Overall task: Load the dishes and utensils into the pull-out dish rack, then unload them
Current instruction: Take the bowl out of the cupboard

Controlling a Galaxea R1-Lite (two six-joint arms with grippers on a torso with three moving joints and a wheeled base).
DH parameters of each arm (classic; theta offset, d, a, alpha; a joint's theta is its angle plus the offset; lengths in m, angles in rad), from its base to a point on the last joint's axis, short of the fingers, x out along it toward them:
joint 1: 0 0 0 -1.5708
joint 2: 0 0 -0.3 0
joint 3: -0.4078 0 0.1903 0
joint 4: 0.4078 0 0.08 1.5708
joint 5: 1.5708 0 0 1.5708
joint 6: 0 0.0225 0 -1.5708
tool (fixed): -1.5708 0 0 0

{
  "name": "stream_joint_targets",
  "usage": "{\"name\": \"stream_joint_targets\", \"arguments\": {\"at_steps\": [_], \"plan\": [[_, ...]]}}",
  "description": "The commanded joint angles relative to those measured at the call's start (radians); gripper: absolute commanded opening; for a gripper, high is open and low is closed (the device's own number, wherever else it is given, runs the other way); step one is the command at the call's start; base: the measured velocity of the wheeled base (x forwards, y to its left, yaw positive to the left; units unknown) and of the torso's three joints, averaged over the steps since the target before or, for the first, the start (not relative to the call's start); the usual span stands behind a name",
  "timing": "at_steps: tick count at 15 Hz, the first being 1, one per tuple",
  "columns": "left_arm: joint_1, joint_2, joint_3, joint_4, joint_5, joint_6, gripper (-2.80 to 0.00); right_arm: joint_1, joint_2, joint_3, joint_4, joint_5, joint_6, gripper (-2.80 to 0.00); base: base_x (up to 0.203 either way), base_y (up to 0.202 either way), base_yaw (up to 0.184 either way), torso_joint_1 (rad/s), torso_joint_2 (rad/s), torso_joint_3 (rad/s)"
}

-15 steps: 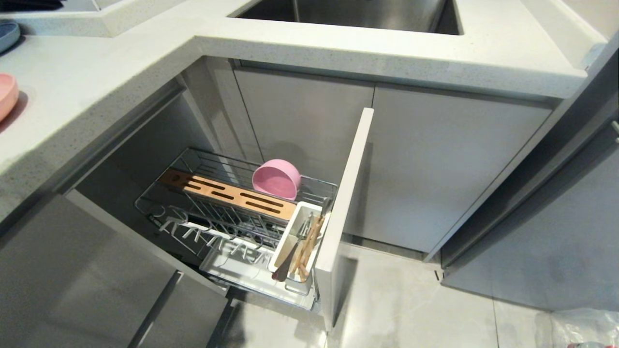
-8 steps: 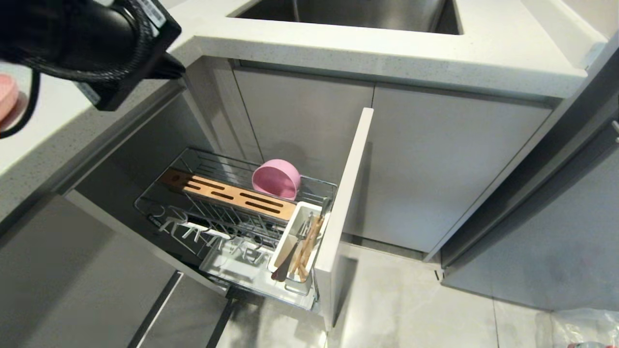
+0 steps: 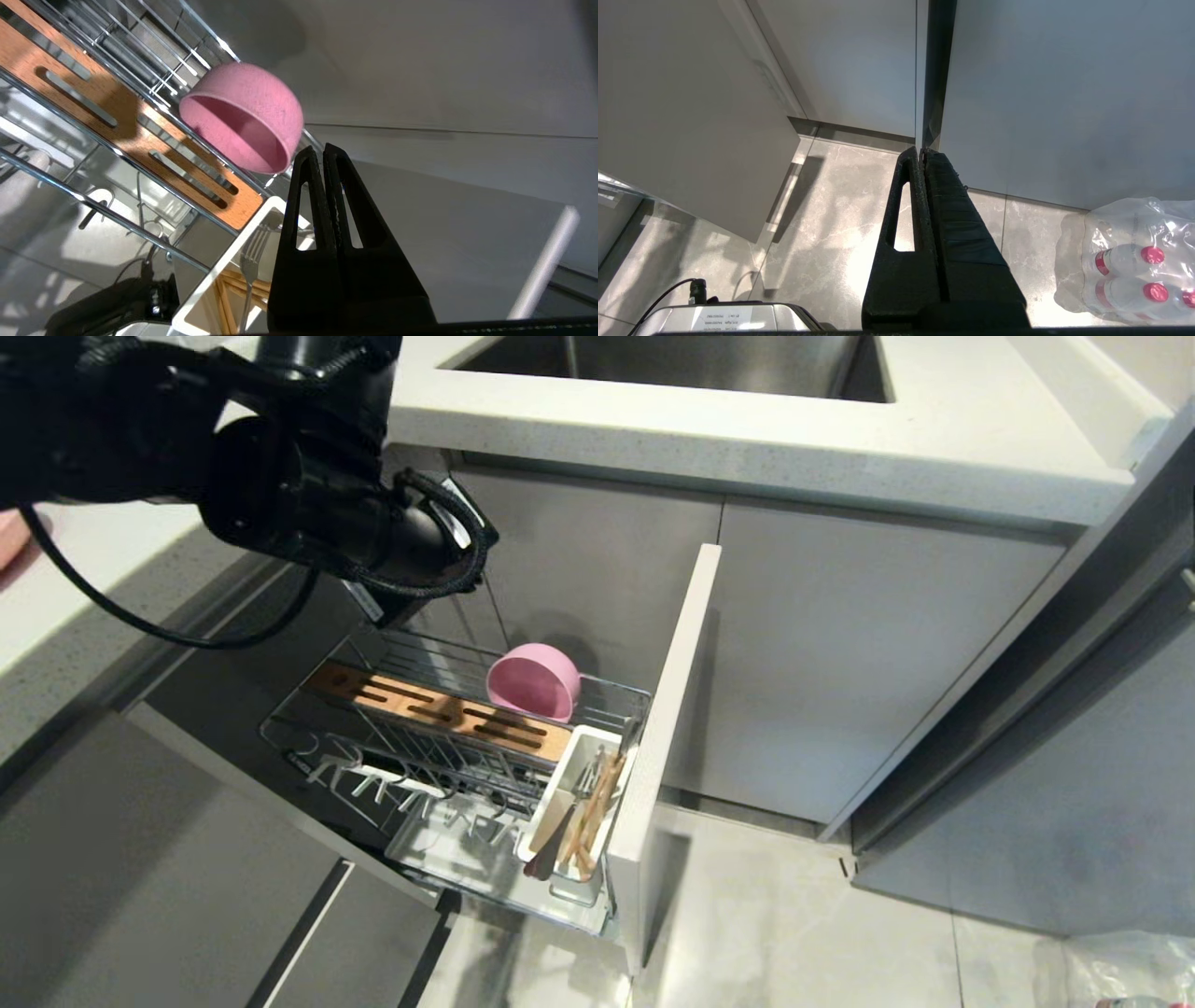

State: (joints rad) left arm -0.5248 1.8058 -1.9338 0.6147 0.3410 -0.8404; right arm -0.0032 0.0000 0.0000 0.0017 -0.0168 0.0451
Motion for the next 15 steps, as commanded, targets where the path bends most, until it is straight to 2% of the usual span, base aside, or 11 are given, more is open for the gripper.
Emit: {"name": "stream_joint_targets", "arguments": {"at_steps": [1,7,11,12,15], "plan": [[0.013,0.06,-0.007,0.003,-0.002,-0.005,-2.8,0.0,0.0,0.002,0.0,0.0,-0.001,-2.8,0.0,0.0,0.0,0.0,0.0,0.0],[0.037,0.199,-0.013,-0.076,0.006,-0.001,-2.8,0.0,0.0,0.002,0.0,0.0,-0.001,-2.8,0.0,0.0,0.0,0.0,0.0,0.0],[0.035,0.23,-0.013,-0.078,0.026,-0.002,-2.8,0.0,0.0,0.002,0.0,0.0,0.0,-2.8,0.0,0.0,0.0,0.0,0.0,0.0],[0.035,0.231,-0.013,-0.078,0.029,-0.002,0.0,0.0,0.0,0.002,0.0,0.0,0.0,-2.8,0.0,0.0,0.0,0.0,0.0,0.0],[0.035,0.233,-0.013,-0.078,0.03,-0.006,0.0,0.0,0.0,0.002,0.0,0.0,0.0,-2.8,0.0,0.0,0.0,0.0,0.0,0.0]]}}
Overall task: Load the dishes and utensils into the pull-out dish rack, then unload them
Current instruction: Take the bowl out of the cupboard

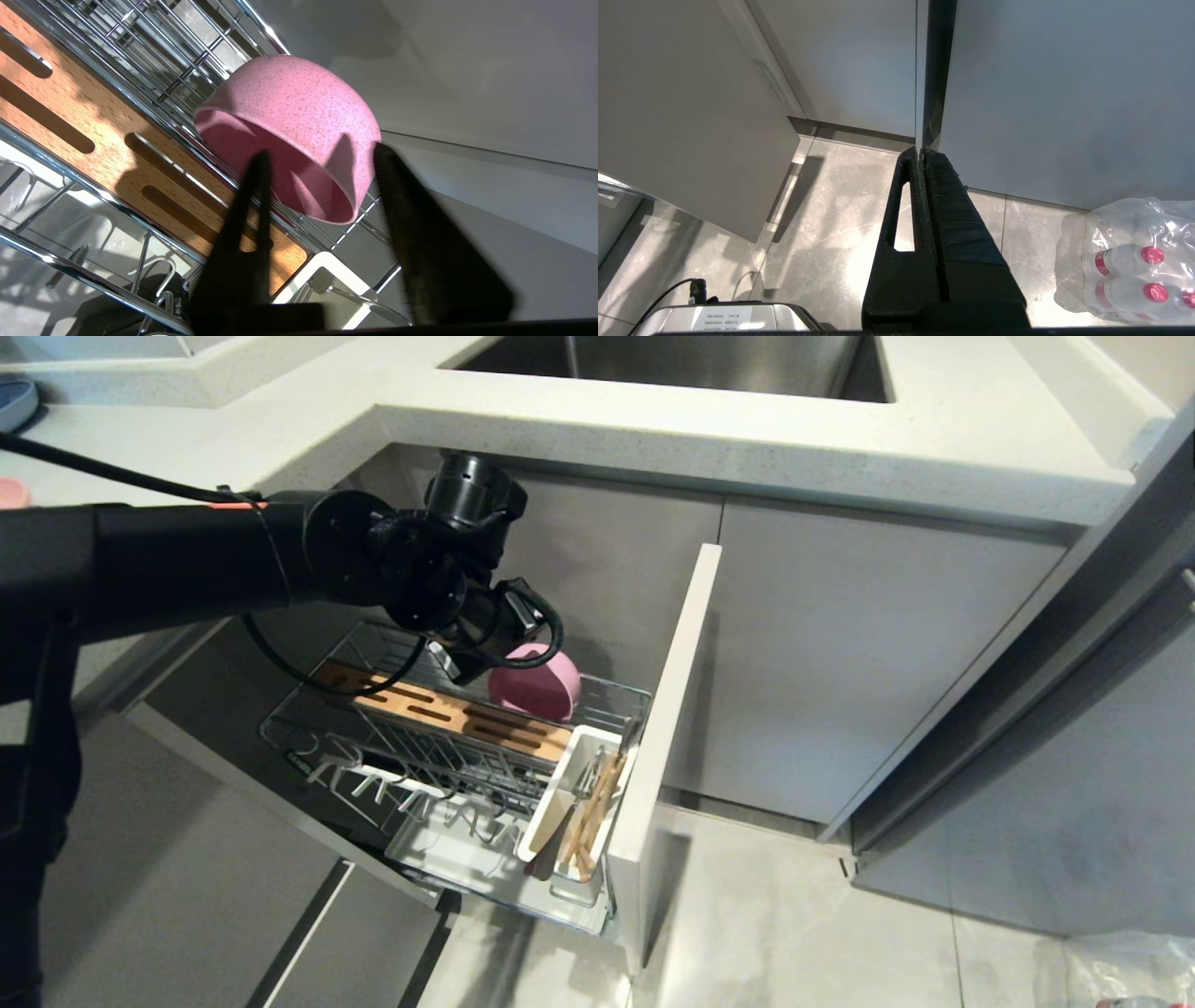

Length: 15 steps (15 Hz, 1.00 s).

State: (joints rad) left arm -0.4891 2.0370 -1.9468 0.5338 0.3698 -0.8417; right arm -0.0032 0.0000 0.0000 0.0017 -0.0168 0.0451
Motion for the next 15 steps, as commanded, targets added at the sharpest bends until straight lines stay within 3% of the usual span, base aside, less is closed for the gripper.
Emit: {"name": "stream_joint_targets", "arguments": {"at_steps": [1,10,15], "plan": [[0.0,0.006,0.0,0.004,0.003,-0.006,0.0,0.0,0.0,0.002,0.0,0.0,0.0,-2.8,0.0,0.0,0.0,0.0,0.0,0.0],[0.0,0.054,0.0,-0.028,-0.031,-0.022,0.0,0.0,0.0,0.002,0.0,0.0,0.001,-2.8,0.0,0.0,0.0,0.0,0.0,0.0],[0.0,0.077,0.0,-0.106,-0.065,-0.005,0.0,0.0,0.0,0.002,0.0,0.0,0.0,-2.8,0.0,0.0,0.0,0.0,0.0,0.0]]}}
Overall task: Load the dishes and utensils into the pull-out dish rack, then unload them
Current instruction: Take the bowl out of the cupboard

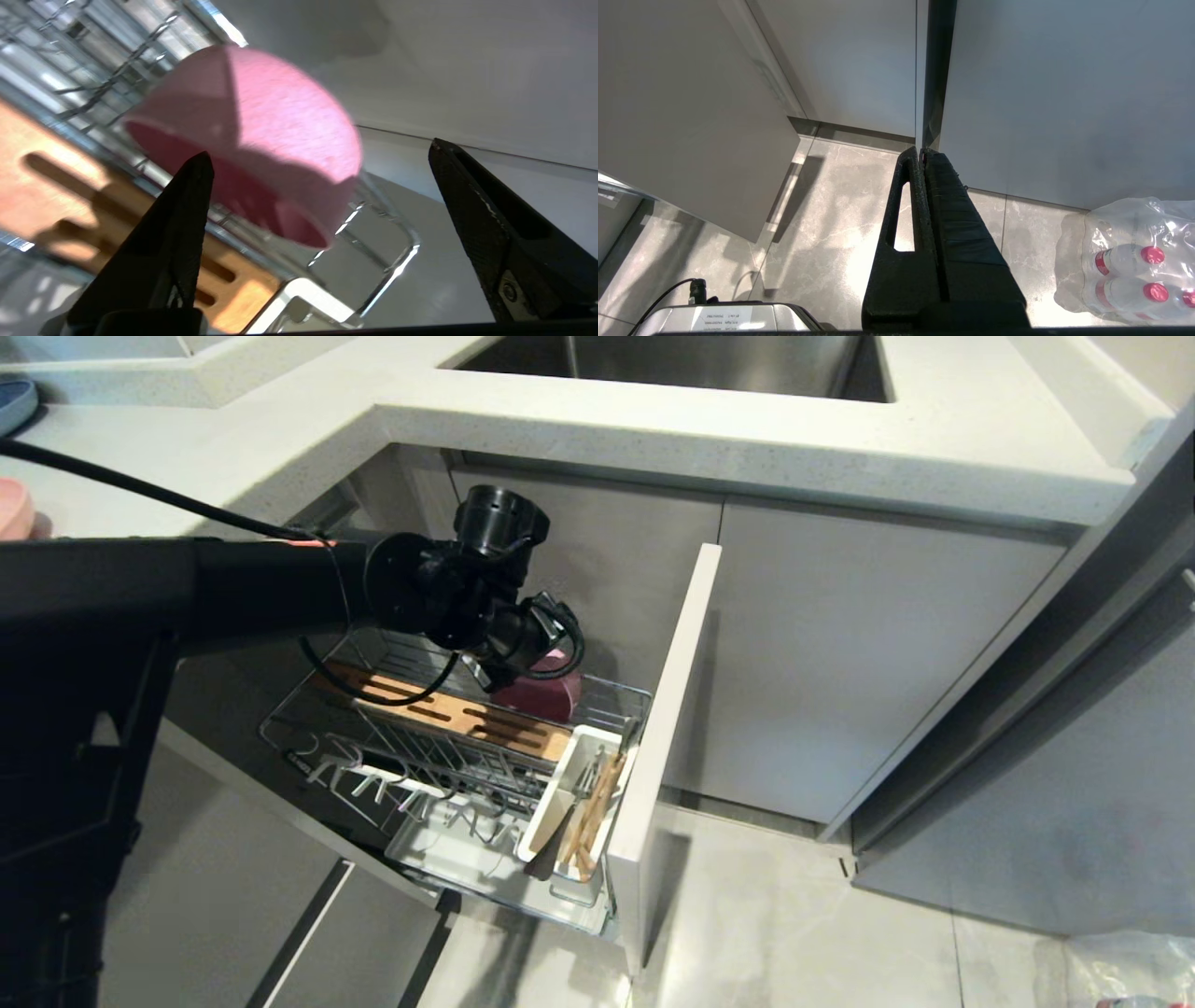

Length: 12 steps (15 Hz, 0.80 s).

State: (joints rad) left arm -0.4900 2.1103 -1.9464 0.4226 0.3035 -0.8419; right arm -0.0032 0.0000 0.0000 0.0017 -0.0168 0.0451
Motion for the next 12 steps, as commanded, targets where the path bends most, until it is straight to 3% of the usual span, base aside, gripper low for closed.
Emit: {"name": "stream_joint_targets", "arguments": {"at_steps": [1,11,12], "plan": [[0.001,0.008,0.0,-0.004,-0.001,-0.003,0.0,0.0,0.0,0.002,0.0,0.0,0.001,-2.8,0.0,0.0,0.0,0.0,0.0,0.0],[-0.001,0.016,0.001,-0.005,-0.006,-0.001,0.0,0.0,0.0,0.002,0.0,0.0,0.001,-2.8,0.0,0.0,0.0,0.0,0.0,0.0],[-0.001,0.016,0.001,-0.004,-0.006,0.007,-2.8,0.0,0.0,0.002,0.0,0.0,-0.001,-2.8,0.0,0.0,0.0,0.0,0.0,0.0]]}}
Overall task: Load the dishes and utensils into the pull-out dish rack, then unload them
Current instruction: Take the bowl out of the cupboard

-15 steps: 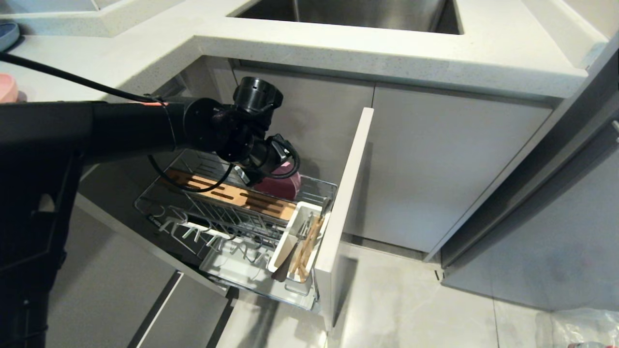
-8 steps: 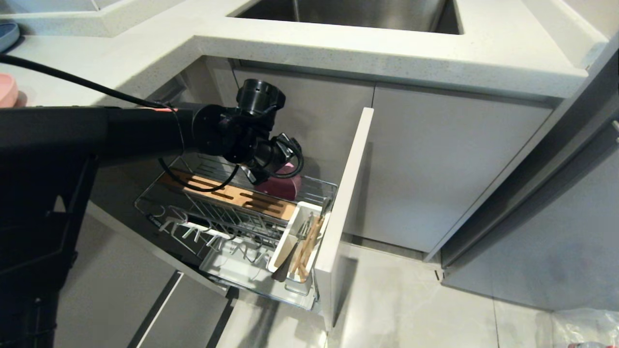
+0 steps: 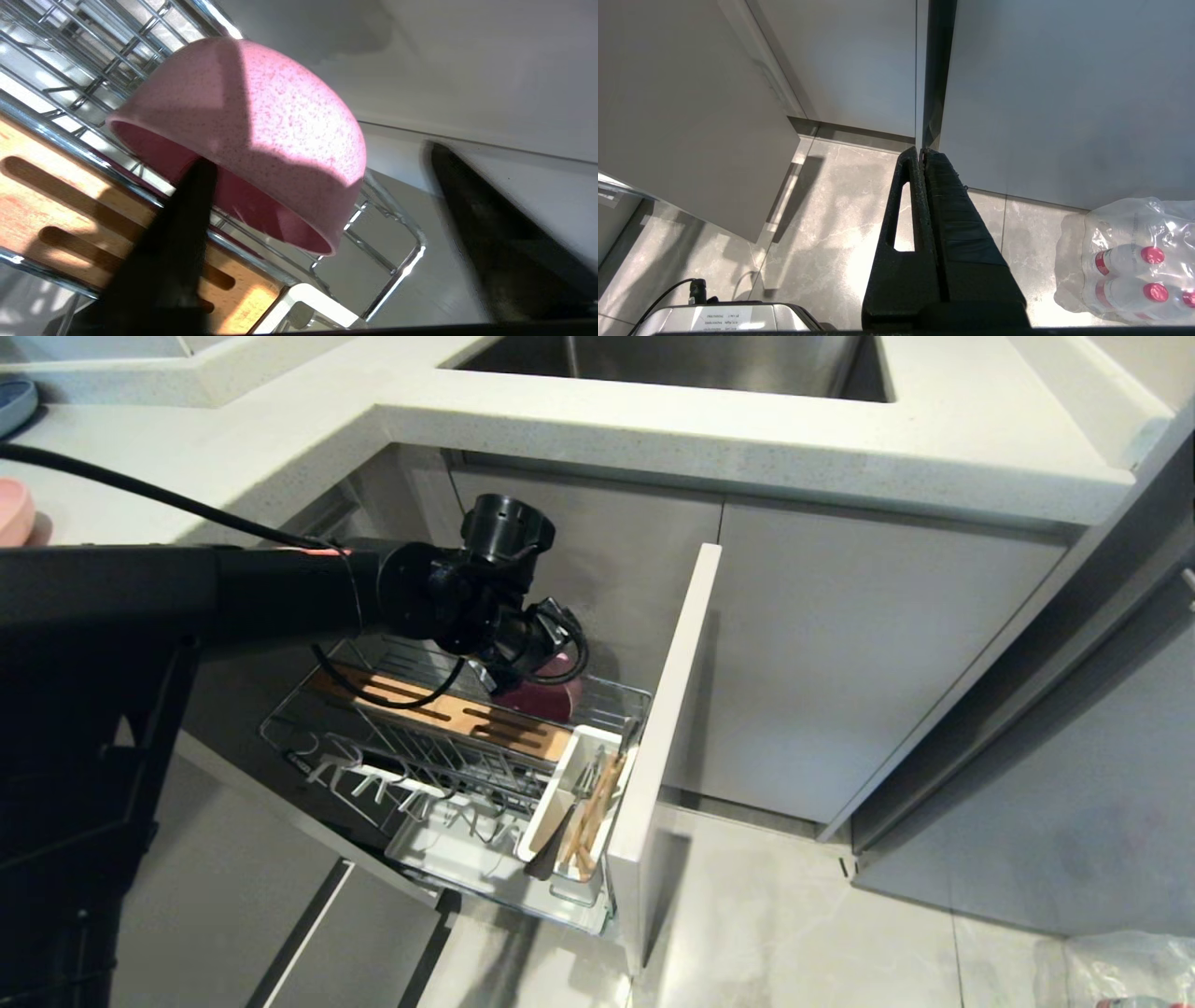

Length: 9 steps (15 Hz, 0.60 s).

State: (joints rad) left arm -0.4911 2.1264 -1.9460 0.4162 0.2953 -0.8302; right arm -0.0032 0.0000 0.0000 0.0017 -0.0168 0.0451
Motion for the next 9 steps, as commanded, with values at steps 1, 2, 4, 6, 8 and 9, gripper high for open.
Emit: {"name": "stream_joint_targets", "arguments": {"at_steps": [1,2,4,6,8,9], "plan": [[0.0,-0.002,0.0,0.003,0.002,-0.004,-2.8,0.0,0.0,0.002,0.0,0.0,0.0,-2.8,0.0,0.0,0.0,0.0,0.0,0.0],[0.0,-0.002,-0.001,0.004,-0.003,-0.003,-2.8,0.0,0.0,0.002,0.0,0.0,0.001,-2.8,0.0,0.0,0.0,0.0,0.0,0.0],[0.002,-0.005,0.001,0.006,-0.022,-0.003,-2.8,0.0,0.0,0.002,0.0,0.0,0.0,-2.8,0.0,0.0,0.0,0.0,0.0,0.0],[0.002,-0.008,0.001,0.007,-0.022,-0.003,-2.8,0.0,0.0,0.002,0.0,0.0,0.001,-2.8,0.0,0.0,0.0,0.0,0.0,0.0],[0.002,-0.009,0.002,0.007,-0.022,-0.003,-2.8,0.0,0.0,0.002,0.0,0.0,0.001,-2.8,0.0,0.0,0.0,0.0,0.0,0.0],[0.002,-0.009,0.004,0.007,-0.022,-0.003,-2.8,0.0,0.0,0.002,0.0,0.0,0.0,-2.8,0.0,0.0,0.0,0.0,0.0,0.0]]}}
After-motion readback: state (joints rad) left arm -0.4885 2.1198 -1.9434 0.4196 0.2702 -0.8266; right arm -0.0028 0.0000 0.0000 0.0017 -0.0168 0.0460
